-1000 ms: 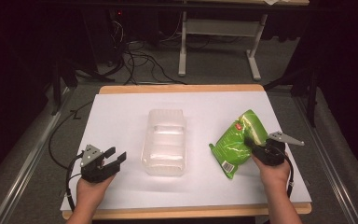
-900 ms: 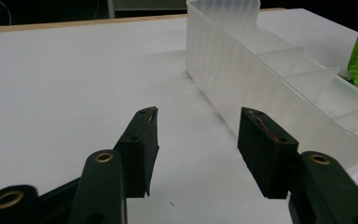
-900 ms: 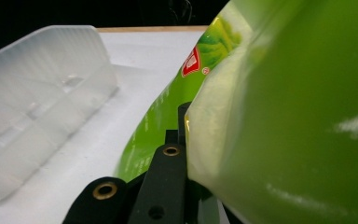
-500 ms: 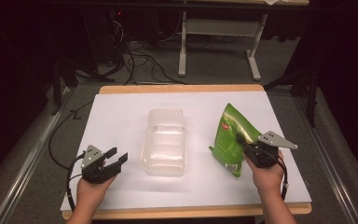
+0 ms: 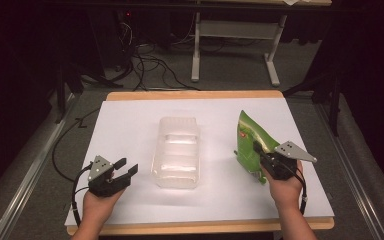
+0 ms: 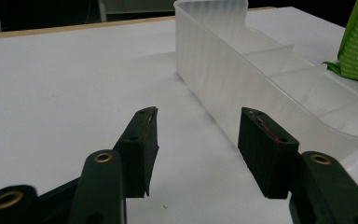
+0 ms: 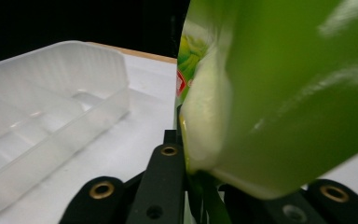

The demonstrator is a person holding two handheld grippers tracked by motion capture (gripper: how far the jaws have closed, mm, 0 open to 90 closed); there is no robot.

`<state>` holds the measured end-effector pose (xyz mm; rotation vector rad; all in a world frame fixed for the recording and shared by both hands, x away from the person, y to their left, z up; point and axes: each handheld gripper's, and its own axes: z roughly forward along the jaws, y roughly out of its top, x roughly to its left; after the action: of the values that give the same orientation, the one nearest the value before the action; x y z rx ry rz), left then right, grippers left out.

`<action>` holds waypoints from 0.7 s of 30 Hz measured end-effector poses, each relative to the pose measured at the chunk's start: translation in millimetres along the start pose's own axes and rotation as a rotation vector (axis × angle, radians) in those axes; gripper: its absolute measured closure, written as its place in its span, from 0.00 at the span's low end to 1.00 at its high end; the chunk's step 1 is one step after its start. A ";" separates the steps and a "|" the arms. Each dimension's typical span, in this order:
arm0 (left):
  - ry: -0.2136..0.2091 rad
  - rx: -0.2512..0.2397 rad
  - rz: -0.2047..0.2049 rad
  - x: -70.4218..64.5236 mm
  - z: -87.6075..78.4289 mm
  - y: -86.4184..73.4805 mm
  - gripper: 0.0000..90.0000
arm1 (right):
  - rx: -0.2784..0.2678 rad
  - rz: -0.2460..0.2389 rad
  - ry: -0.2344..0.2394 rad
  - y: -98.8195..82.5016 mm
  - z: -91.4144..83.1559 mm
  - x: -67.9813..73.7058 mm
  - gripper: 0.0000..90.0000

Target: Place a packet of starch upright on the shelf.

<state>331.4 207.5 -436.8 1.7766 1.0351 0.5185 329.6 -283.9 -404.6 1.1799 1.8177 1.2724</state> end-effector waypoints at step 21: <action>-0.020 0.019 0.020 -2.2 1.6 0.1 0.53 | -0.014 0.021 0.064 2.3 1.5 -5.7 1.00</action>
<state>331.4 204.8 -437.1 1.8073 1.0123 0.5042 334.0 -288.2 -403.0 1.1655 1.8433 1.3462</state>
